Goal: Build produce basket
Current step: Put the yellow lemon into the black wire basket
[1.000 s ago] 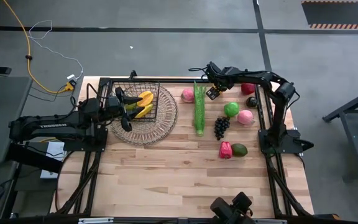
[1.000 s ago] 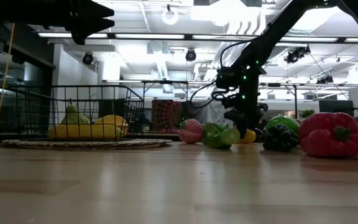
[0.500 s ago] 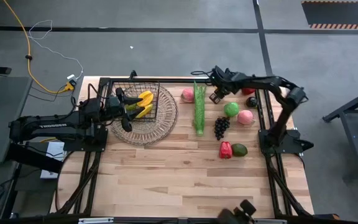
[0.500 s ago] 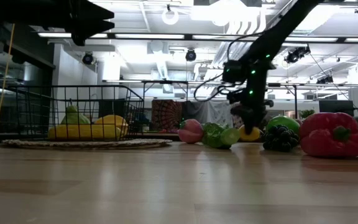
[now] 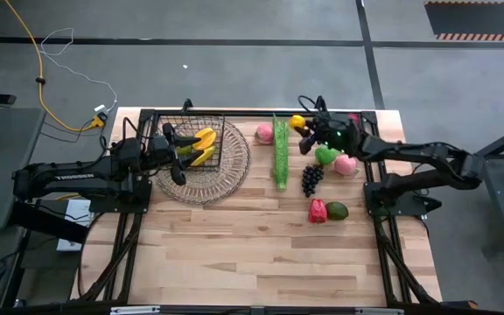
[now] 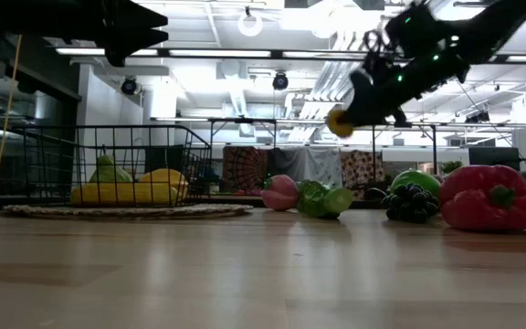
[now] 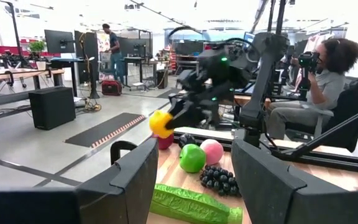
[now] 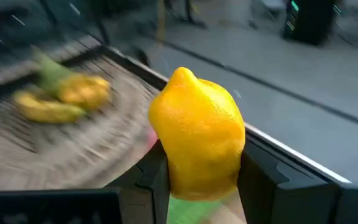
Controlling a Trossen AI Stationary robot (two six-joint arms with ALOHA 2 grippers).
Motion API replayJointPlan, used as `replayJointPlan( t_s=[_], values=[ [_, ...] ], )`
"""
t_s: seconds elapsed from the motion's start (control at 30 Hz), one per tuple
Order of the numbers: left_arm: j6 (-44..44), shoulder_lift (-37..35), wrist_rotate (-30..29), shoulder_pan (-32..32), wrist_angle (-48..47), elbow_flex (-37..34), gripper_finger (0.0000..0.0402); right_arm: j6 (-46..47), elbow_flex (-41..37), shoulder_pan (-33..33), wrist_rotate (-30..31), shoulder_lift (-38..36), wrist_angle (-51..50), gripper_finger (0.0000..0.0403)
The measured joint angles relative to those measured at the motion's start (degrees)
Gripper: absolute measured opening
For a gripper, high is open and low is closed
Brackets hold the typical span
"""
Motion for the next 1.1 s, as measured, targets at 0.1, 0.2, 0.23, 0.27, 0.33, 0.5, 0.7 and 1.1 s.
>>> replayJointPlan(
  t_s=[0.1,0.2,0.23,0.27,0.33,0.5,0.7,1.1],
  values=[
    [0.0,0.0,0.0,0.0,0.0,0.0,0.0193,0.8,-3.0,3.7,-0.2,-0.6,7.9,0.0122],
    [0.0,0.0,0.0,0.0,0.0,0.0,0.0193,0.9,-5.2,6.9,-0.2,0.2,14.0,0.0123],
    [0.0,0.0,0.0,0.0,0.0,0.0,0.0193,0.9,-5.8,7.8,-0.2,0.5,15.9,0.0123],
    [0.0,0.0,0.0,0.0,0.0,0.0,0.0193,0.7,-6.2,8.4,0.0,0.8,17.5,0.0123],
    [0.0,0.0,0.0,0.0,0.0,0.0,0.0193,0.6,-6.1,9.1,0.2,1.1,18.8,0.0123],
    [0.0,0.0,-0.1,0.0,0.0,0.0,0.0193,0.9,-6.0,9.7,0.2,1.2,18.7,0.0123],
    [0.0,0.0,-0.2,0.0,0.0,0.0,0.0193,0.6,-6.0,9.8,-0.4,1.2,18.7,0.0123],
    [0.0,0.0,-0.1,0.0,0.0,0.0,0.0193,-0.6,-5.9,9.8,-0.7,1.2,18.7,0.0124]
  ],
)
